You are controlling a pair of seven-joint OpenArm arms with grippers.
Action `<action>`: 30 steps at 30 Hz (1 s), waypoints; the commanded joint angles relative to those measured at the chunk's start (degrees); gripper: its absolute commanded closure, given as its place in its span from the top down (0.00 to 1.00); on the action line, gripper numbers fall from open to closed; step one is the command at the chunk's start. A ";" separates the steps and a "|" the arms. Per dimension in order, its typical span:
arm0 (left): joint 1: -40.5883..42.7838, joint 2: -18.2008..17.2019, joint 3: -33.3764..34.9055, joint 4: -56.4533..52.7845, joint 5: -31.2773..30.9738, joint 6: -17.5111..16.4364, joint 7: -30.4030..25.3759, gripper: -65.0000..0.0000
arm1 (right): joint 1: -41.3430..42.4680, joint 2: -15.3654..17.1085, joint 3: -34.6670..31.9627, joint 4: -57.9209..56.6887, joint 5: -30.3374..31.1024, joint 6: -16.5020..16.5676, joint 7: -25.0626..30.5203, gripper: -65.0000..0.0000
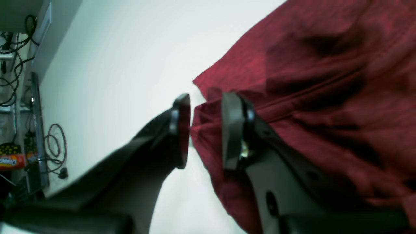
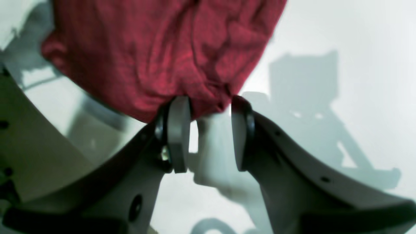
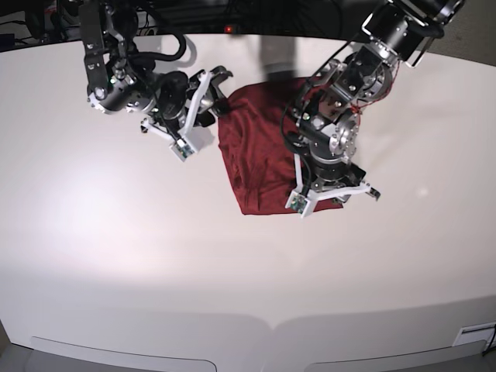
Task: Fold the T-shirt properly
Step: 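Open both grippers and raise them away from the folded shirt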
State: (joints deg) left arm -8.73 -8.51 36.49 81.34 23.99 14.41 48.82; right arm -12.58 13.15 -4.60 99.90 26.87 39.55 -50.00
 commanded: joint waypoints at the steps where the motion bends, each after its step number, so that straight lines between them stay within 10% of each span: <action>1: -1.11 0.22 -0.07 0.83 1.03 0.55 -1.38 0.25 | 0.37 0.13 -0.24 1.09 1.70 0.45 0.92 0.33; 11: -4.33 0.20 -0.07 0.83 0.55 1.53 -10.14 0.25 | 3.52 0.00 0.94 2.80 1.88 0.45 6.84 0.33; 18: -10.82 -1.29 -0.13 1.01 -8.31 2.36 -6.75 0.25 | 8.96 -0.48 6.12 2.86 1.95 0.45 8.35 0.33; 30: -3.98 -21.22 -0.17 22.77 -15.47 4.02 -0.39 0.25 | 2.23 -0.42 18.29 14.08 5.57 0.45 -1.01 0.33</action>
State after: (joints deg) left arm -11.57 -29.54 36.77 103.26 7.49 17.96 49.69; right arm -10.76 12.25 13.54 112.90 31.55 39.75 -51.99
